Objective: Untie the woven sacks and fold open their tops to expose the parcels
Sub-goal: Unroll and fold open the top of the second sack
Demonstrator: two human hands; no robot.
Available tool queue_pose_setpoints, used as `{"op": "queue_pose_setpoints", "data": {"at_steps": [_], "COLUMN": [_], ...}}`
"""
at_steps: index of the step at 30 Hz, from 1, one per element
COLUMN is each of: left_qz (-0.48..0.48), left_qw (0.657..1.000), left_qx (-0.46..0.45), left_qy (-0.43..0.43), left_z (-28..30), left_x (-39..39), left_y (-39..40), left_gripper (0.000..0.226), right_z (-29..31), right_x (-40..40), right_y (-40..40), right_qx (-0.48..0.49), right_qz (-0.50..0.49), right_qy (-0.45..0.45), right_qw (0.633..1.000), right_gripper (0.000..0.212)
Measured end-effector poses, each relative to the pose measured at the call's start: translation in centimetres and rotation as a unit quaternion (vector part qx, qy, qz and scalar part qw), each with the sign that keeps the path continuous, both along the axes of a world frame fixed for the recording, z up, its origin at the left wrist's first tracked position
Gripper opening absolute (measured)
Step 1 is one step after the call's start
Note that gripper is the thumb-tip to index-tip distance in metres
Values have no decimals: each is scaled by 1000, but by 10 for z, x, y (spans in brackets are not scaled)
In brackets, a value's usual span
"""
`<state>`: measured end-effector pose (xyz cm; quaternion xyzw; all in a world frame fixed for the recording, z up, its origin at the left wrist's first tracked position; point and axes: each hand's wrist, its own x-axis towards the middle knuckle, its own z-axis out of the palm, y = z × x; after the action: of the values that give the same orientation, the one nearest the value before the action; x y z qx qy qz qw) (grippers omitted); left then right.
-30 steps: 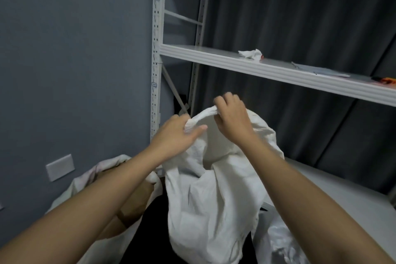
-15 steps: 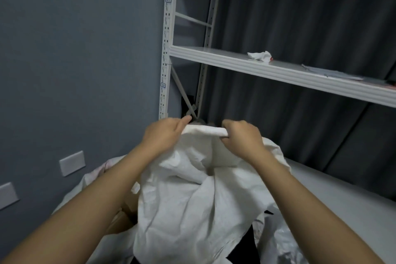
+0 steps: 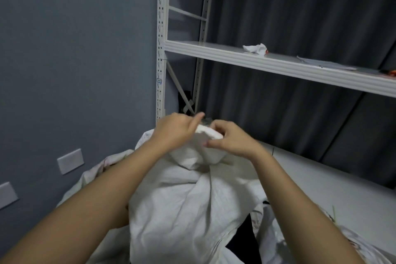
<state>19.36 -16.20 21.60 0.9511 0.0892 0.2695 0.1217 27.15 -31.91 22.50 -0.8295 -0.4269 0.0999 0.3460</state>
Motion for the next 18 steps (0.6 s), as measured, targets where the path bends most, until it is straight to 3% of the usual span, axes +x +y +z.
{"op": "queue_pose_setpoints", "data": {"at_steps": [1,2,3,4,6,7,9,10,11,12,13,15,16,18], "left_qz": [36,67,72,58,11,-5,3,19,30,41,44,-4,-19,15], "left_qw": [998,996,997,998,996,998,998,995,995,998,999,996,996,999], "left_qx": [-49,-54,-24,25,71,52,-61,-99,-90,-40,26,90,87,41], "left_qy": [25,28,3,-30,-57,-48,-22,-6,7,6,-2,-18,-16,-14], "left_z": [6,10,10,8,-2,-5,2,8,13,15,15,6,3,9], "left_x": [0,0,1,1,0,0,0,-1,-2,-3,-5,-4,-5,-1], "left_y": [9,16,19,15,-9,-15,-3,7,15,18,11,-11,-21,-16], "left_gripper": [61,60,58,54,51,52,59,61,63,64,62,51,50,57], "right_z": [-1,-3,-5,-10,-11,-7,-2,-1,-2,-5,-9,-10,-5,-4], "right_x": [3,2,-3,-5,-11,-15,-8,-4,-4,-4,-3,-7,-10,-4], "right_y": [-1,0,3,6,10,7,0,-2,-3,-1,1,3,0,-8], "right_qx": [-44,-98,-104,-94,-12,28,18,-44,-114,-132,-111,-18,19,9], "right_qz": [-50,-103,-143,-145,-54,-10,12,-33,-88,-129,-131,-38,-3,-5], "right_qy": [-117,-250,-306,-289,-97,3,-7,-104,-229,-274,-247,-49,42,19], "right_qw": [991,958,936,942,994,1000,1000,993,963,944,954,998,999,1000], "right_gripper": [22,25,24,21,18,16,16,15,14,11,8,10,15,23]}}
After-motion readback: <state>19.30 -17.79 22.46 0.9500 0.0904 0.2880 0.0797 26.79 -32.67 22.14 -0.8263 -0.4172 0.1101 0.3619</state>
